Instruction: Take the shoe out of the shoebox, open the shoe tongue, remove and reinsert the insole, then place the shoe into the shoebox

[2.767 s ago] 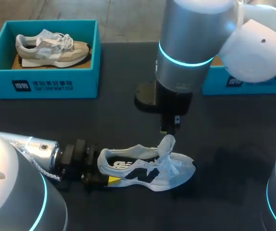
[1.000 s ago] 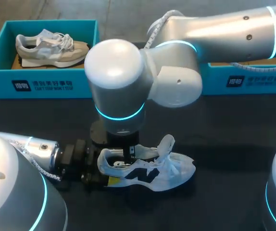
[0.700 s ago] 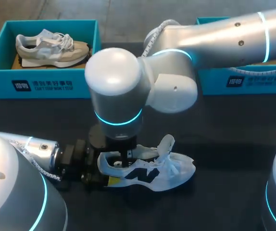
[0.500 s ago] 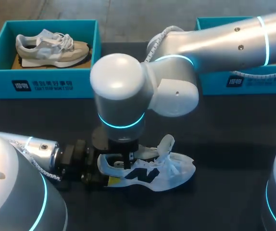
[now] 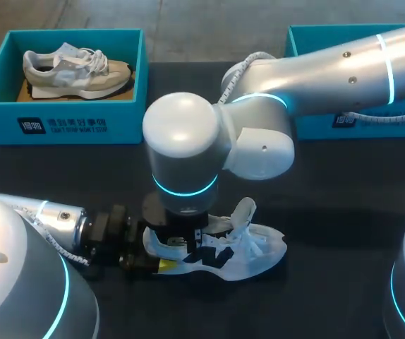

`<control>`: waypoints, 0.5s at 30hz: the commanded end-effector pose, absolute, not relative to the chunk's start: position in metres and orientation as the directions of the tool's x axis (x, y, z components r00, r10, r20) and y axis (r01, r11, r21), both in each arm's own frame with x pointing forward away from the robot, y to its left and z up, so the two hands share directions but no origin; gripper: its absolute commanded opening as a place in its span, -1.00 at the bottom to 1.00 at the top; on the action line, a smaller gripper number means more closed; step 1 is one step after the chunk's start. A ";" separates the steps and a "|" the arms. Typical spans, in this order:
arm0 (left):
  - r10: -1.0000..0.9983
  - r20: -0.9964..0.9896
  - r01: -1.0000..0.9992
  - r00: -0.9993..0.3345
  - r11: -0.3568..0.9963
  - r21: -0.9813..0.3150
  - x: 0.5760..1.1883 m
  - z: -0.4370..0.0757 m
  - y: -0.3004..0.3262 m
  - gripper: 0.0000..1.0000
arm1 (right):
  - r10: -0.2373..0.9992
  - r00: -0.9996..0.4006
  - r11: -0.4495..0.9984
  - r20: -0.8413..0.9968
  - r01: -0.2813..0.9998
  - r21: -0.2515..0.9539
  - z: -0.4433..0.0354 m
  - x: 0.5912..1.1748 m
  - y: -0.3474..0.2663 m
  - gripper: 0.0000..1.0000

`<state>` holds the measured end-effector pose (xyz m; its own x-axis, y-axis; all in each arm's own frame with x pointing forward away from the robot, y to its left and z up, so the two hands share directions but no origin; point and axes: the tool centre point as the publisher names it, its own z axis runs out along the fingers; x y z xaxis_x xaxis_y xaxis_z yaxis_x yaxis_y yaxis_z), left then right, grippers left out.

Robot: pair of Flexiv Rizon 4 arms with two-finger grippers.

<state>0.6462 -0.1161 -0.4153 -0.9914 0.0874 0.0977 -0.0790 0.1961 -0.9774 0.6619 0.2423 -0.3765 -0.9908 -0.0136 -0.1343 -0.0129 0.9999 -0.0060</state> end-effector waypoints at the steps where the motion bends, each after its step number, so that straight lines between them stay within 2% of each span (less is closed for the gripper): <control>1: 0.087 0.097 -0.079 -0.991 0.197 -0.977 0.645 -0.416 -0.115 -1.00 | 0.004 -0.992 1.000 -0.128 0.003 0.006 -0.386 0.662 0.237 -1.00; 15: 0.087 0.097 -0.079 -0.991 0.197 -0.977 0.645 -0.416 -0.115 -1.00 | 0.088 -0.981 0.996 -0.173 0.088 0.003 -0.386 0.652 0.217 -1.00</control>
